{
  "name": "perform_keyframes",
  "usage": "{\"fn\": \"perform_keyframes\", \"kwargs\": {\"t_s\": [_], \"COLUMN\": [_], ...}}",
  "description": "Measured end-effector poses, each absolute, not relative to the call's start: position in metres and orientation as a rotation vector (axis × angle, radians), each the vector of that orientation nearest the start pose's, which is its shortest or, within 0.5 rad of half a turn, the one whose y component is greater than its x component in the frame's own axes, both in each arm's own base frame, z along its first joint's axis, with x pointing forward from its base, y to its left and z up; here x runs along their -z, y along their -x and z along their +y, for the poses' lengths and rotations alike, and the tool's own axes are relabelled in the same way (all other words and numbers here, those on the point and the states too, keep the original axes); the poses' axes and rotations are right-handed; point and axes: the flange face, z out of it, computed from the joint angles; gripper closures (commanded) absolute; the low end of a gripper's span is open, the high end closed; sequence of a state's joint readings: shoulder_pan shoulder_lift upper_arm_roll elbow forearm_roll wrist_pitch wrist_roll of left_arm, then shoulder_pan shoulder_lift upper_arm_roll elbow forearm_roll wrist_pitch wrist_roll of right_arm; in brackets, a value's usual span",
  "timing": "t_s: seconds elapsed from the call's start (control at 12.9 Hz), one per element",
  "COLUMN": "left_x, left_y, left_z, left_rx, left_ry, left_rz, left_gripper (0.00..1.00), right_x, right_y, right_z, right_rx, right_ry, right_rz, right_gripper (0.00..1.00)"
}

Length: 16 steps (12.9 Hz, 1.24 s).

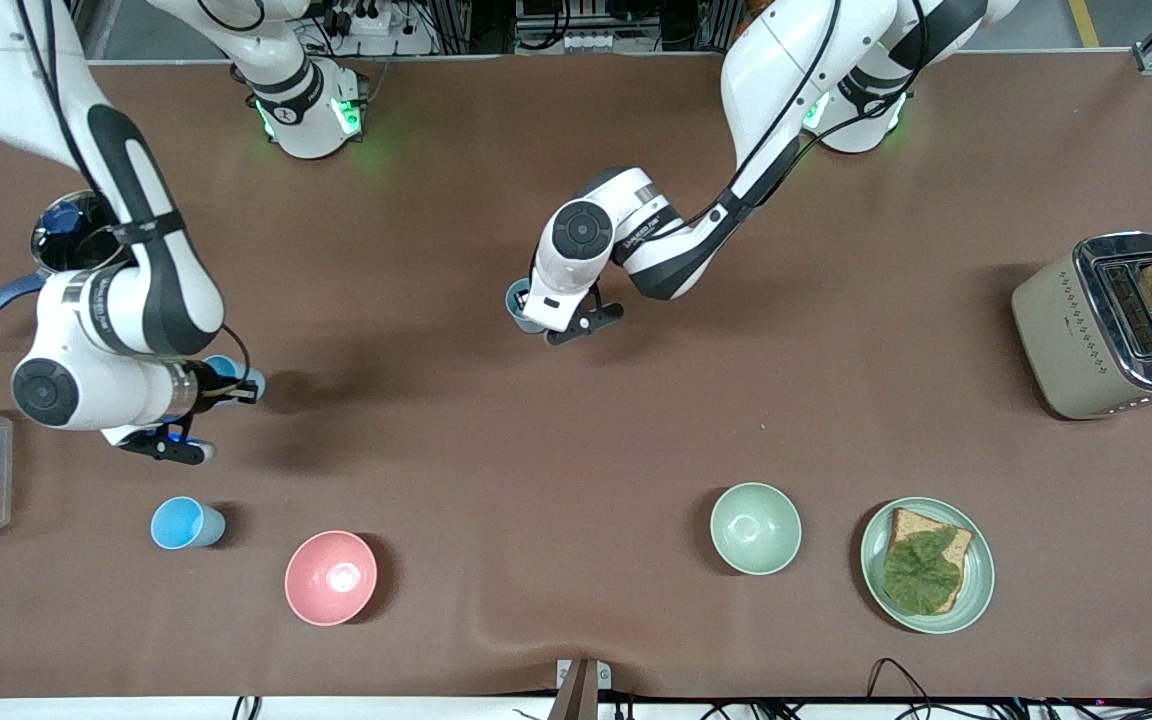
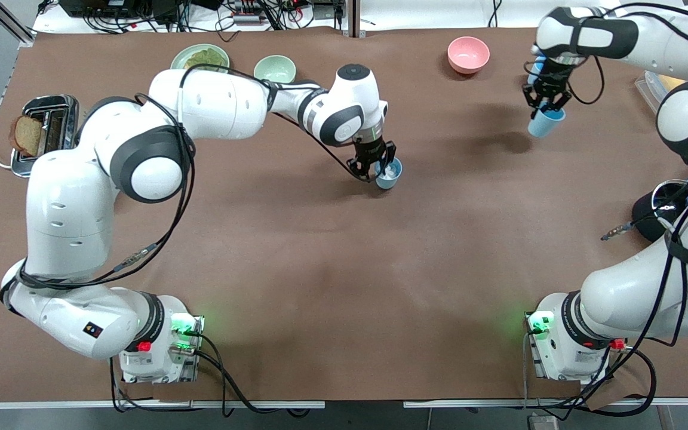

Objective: Stack blue cups with both arms
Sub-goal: 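Carry the blue cup above the filled cup with the right gripper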

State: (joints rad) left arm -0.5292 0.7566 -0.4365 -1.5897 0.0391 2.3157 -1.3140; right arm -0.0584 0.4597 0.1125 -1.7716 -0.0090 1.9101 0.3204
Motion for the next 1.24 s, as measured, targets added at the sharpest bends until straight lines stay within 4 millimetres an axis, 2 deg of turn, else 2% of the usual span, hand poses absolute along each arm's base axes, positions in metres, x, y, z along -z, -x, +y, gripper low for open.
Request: {"fn": "perform_keyframes", "kwargs": {"t_s": [0.15, 0.31, 0.46, 0.54, 0.7, 0.93, 1.08, 1.24], "left_x": [-0.262, -0.329, -0.404, -0.436, -0.491, -0.552, -0.579, -0.592], "left_y": [-0.447, -0.461, -0.470, -0.476, -0.496, -0.522, -0.541, -0.559], "left_z": [-0.542, -0.524, -0.493, -0.471, -0.414, -0.316, -0.247, -0.181], "left_rx": [-0.337, -0.260, -0.180, -0.148, -0.061, 0.033, 0.062, 0.079], "left_ry": [3.169, 3.141, 3.109, 3.083, 3.038, 3.002, 3.016, 3.026], "left_rz": [-0.702, -0.708, -0.742, -0.775, -0.829, -0.705, -0.585, -0.511], "left_gripper": [0.00, 0.00, 0.00, 0.00, 0.00, 0.00, 0.00, 0.00], "right_x": [-0.311, -0.331, -0.346, -0.353, -0.365, -0.370, -0.370, -0.362], "right_y": [-0.610, -0.598, -0.589, -0.584, -0.568, -0.522, -0.491, -0.478], "right_z": [0.097, 0.161, 0.203, 0.222, 0.269, 0.359, 0.407, 0.431], "right_rx": [-0.496, -0.453, -0.454, -0.454, -0.431, -0.376, -0.339, -0.306], "right_ry": [3.112, 3.121, 3.088, 3.078, 3.072, 3.080, 3.076, 3.051], "right_rz": [0.505, 0.575, 0.614, 0.631, 0.688, 0.776, 0.820, 0.877], "right_gripper": [1.00, 1.00, 1.00, 1.00, 1.00, 1.00, 1.00, 1.00]}}
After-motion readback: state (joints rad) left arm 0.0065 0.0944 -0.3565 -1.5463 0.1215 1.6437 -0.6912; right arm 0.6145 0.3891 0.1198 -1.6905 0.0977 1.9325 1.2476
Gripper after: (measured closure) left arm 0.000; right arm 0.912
